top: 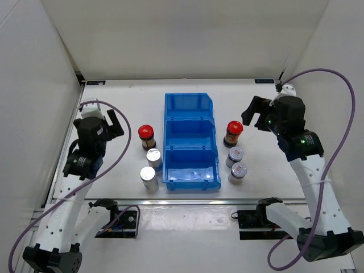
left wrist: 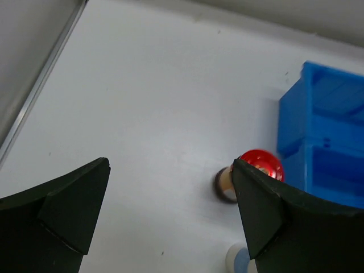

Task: Organize the condiment bottles

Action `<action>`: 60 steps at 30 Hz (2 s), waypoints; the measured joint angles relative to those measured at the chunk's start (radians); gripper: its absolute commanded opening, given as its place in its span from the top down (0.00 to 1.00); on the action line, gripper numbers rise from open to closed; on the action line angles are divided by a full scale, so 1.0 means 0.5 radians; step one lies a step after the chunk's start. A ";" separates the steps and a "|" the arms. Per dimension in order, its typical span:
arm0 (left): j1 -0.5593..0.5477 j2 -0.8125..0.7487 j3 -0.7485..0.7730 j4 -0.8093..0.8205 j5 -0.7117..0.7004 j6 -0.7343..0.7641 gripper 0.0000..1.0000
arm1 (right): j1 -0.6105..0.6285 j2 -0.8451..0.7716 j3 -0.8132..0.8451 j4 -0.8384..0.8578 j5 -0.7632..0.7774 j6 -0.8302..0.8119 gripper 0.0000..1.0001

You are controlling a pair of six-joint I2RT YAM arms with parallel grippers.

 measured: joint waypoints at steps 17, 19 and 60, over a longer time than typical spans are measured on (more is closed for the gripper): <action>-0.024 -0.166 -0.221 -0.145 -0.085 -0.355 0.00 | 0.473 0.900 0.319 -0.297 0.338 -0.043 0.04; -0.024 -0.150 -0.221 -0.146 -0.066 -0.359 0.00 | 0.499 1.049 0.273 -0.321 0.375 -0.033 0.04; -0.024 -0.036 -0.221 -0.144 -0.031 -0.365 0.00 | 0.518 1.690 1.446 -0.331 0.587 -0.040 1.00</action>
